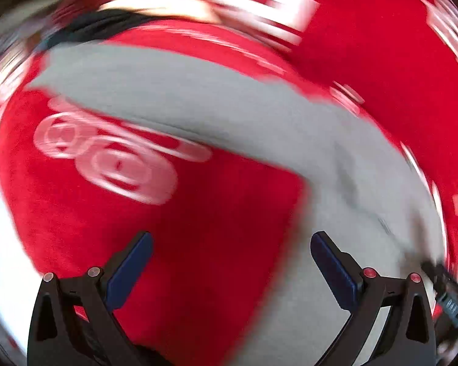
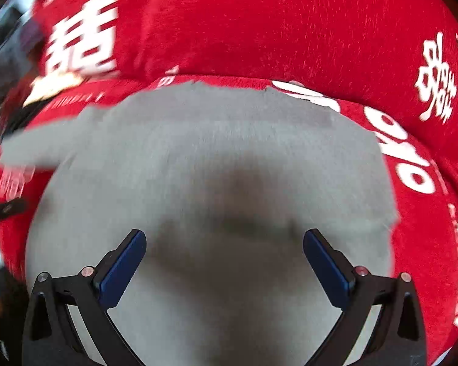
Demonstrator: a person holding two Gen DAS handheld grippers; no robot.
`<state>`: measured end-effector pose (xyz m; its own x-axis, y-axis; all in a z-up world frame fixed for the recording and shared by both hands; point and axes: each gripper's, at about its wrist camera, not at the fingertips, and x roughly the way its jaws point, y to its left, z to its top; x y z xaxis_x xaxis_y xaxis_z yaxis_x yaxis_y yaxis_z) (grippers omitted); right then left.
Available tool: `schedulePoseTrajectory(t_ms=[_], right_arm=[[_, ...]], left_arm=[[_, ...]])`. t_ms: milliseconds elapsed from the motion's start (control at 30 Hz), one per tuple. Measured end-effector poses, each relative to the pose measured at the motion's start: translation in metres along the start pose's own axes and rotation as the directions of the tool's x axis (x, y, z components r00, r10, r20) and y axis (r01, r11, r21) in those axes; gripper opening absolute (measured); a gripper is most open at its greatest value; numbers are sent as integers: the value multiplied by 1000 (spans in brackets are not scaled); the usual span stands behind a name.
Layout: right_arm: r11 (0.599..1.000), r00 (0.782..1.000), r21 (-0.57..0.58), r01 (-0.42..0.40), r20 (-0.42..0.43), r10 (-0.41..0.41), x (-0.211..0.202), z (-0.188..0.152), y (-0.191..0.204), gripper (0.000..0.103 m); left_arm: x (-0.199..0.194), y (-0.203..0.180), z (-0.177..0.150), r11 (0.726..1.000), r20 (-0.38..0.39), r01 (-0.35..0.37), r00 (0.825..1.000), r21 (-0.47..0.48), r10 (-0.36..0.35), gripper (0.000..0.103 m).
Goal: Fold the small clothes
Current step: 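Grasp the other sleeve cuff with the left tool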
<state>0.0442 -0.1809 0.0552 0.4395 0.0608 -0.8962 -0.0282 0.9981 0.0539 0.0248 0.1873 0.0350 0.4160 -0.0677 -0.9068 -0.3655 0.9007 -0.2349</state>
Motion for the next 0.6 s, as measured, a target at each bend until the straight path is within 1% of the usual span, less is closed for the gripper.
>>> schedulePoseTrajectory(t_ms=[33, 100, 133, 167, 200, 233, 300, 333, 400, 433, 467, 500, 600], right_arm=[[1000, 1000, 17, 4, -14, -4, 11, 8, 5, 102], [999, 999, 49, 2, -52, 1, 36, 12, 19, 103], [998, 998, 33, 49, -29, -48, 40, 14, 28, 103], [998, 998, 3, 64, -2, -64, 40, 13, 38, 103], [998, 998, -8, 60, -2, -60, 40, 13, 43, 103], [998, 998, -7, 58, 1, -58, 39, 13, 46, 103], [1000, 1000, -4, 8, 25, -8, 31, 12, 52, 103], [1000, 999, -9, -9, 32, 9, 28, 10, 55, 103], [999, 999, -29, -14, 38, 15, 24, 5, 63, 103], [999, 999, -44, -13, 38, 15, 22, 3, 67, 103], [998, 999, -56, -11, 36, 13, 21, 1, 69, 103], [998, 999, -65, -6, 36, 8, 20, 0, 71, 103], [997, 999, -80, 7, 46, -4, 14, -3, 73, 103]], left_arm=[[0, 29, 15, 997, 12, -20, 1000, -79, 21, 103], [2, 80, 35, 976, 19, -50, 998, -214, 55, 103], [4, 106, 44, 958, 20, -62, 997, -280, 70, 103], [7, 134, 53, 936, 21, -76, 996, -345, 89, 103], [11, 154, 57, 920, 20, -88, 994, -382, 103, 103], [11, 171, 67, 908, 41, -101, 991, -407, 129, 103], [11, 183, 77, 904, 68, -104, 987, -415, 145, 103], [14, 187, 87, 901, 64, -112, 986, -418, 153, 103], [24, 186, 106, 890, 44, -183, 974, -418, 221, 103], [32, 181, 116, 877, 18, -254, 958, -409, 286, 103], [37, 178, 124, 870, 17, -287, 947, -402, 320, 103], [39, 173, 131, 868, 40, -296, 940, -399, 339, 103], [47, 164, 143, 871, 51, -311, 933, -380, 356, 102]])
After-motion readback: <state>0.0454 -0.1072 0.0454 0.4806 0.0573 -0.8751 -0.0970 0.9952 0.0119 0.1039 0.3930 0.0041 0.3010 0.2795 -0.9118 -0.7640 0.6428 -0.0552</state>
